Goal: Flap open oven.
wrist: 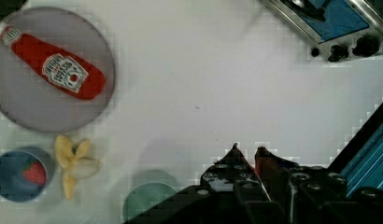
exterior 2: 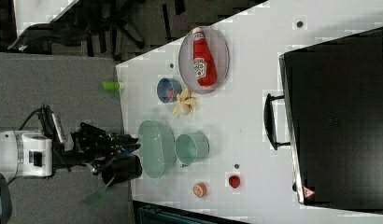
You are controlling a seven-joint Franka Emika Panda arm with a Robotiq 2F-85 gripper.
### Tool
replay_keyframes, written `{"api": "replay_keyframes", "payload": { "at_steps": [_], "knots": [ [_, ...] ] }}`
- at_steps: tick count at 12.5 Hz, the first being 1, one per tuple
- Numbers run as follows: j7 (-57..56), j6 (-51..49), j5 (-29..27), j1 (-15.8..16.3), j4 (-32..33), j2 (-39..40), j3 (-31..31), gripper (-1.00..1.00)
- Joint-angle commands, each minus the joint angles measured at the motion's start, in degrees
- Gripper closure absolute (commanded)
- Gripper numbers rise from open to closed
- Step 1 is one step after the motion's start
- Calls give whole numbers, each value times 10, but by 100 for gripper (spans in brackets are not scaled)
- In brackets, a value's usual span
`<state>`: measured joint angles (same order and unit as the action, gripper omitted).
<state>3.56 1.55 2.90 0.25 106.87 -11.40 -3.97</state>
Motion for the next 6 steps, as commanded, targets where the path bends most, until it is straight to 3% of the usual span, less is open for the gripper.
{"api": "replay_keyframes", "payload": {
  "at_steps": [1,6],
  "knots": [
    [-130,3,-1,-8,26,-7,-34,65],
    [-422,76,0,-27,77,-5,-110,65]
  ]
}}
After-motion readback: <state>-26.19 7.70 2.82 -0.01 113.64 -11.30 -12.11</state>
